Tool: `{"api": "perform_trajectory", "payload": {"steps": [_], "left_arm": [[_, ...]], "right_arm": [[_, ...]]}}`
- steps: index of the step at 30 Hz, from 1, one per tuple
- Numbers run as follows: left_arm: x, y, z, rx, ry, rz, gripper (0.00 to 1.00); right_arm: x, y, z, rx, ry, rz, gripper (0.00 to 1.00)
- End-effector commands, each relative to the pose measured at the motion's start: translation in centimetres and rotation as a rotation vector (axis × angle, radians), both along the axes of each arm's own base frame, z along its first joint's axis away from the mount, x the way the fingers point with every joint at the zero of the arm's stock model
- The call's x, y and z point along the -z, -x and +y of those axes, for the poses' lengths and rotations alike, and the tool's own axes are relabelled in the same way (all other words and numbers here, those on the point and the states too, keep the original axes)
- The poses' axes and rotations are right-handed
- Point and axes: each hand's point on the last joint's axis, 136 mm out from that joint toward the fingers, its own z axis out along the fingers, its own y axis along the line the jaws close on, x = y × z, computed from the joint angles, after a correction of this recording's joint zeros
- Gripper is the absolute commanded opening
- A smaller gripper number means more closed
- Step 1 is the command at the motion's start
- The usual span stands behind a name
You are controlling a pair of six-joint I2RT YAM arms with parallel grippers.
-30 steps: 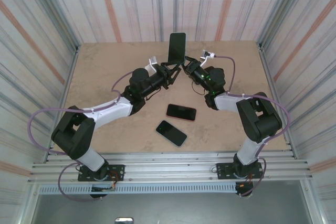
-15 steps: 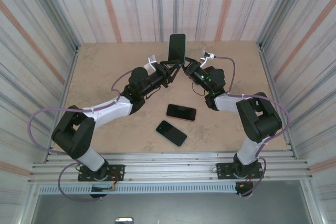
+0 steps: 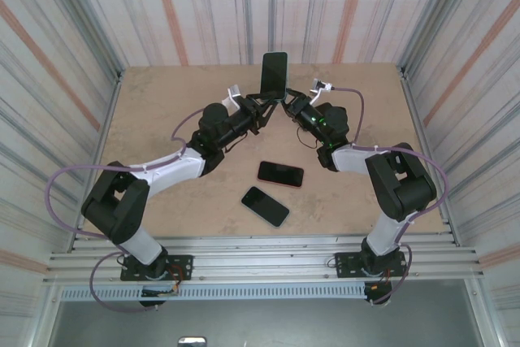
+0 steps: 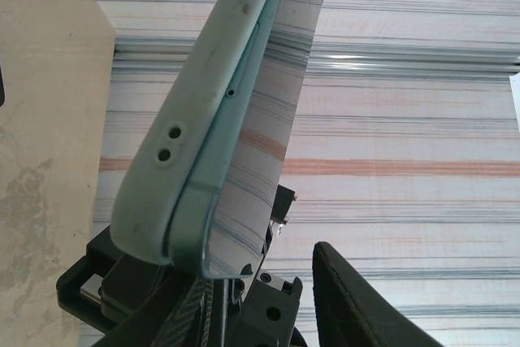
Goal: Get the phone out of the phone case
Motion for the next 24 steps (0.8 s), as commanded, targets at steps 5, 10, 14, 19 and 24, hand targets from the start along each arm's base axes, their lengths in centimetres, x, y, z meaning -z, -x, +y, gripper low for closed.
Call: {"api": "perform_trajectory", "payload": {"steps": [5,10,14,19,24], "left_arm": [[-0.1,-1.4,0.6,-0.051,-0.051,-0.020,0.37],[0.3,-2.0,0.8,-0.086,-0.071,-0.004,0.38],[-0.1,-2.3,1.4,-0.124,-0.067,-0.008,0.37],[-0.2,-2.5,2.1,-0.162,-0.075,0.007,0.33],[-0.3,-2.7,2.4,-0.178,-0.071,0.008,0.29]], "right_arm": [[-3.4,1.9,0.9,-0.046,-0.052,-0.102,0.00],[-3.4,2.2,1.2,-0.030,-0.022,-0.107,0.00],[-3.0,2.1,1.1,-0.015,-0.025,-0.099,0.00],[-3.1,2.0,1.2,-0.018,-0.041,-0.106,0.00],[-3.1,2.0,1.3,-0.019,-0.050,-0.117,0.00]]}}
